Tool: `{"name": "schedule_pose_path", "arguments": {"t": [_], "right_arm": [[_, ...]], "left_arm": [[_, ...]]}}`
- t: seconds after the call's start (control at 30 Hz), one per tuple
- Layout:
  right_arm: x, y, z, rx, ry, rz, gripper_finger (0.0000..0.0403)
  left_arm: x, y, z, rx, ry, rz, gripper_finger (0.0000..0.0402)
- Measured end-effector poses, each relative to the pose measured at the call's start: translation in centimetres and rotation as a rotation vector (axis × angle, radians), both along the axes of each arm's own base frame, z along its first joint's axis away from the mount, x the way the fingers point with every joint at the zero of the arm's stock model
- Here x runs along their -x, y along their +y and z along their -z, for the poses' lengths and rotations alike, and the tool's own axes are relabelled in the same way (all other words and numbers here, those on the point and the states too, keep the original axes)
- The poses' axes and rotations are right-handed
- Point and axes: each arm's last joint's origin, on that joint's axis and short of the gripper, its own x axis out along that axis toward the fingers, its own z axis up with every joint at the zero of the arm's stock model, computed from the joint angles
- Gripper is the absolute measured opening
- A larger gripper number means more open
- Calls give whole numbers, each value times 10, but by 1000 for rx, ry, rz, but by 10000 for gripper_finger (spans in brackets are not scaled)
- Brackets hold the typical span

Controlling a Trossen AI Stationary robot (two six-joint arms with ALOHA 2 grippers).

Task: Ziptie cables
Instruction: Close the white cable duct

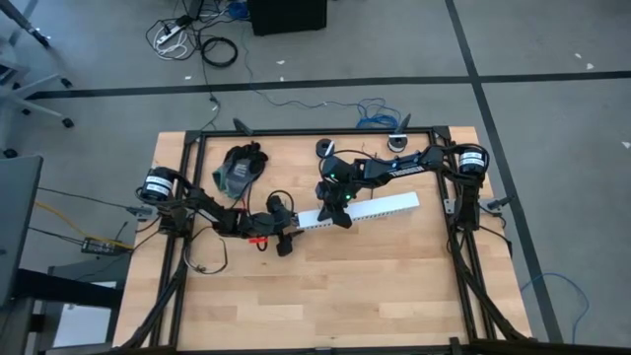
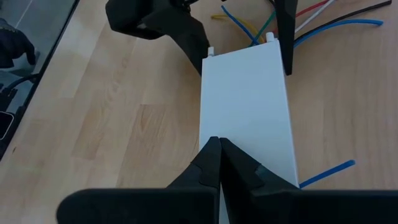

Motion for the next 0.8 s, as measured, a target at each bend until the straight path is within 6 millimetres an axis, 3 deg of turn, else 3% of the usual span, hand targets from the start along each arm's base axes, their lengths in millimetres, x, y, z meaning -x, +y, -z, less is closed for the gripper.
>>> {"name": "schedule_pose_path", "arguments": {"t": [0.8], "right_arm": [[-2,1,-1,-22,-28,-25,0]], "left_arm": [[0,0,0,4,0,7,252]]}}
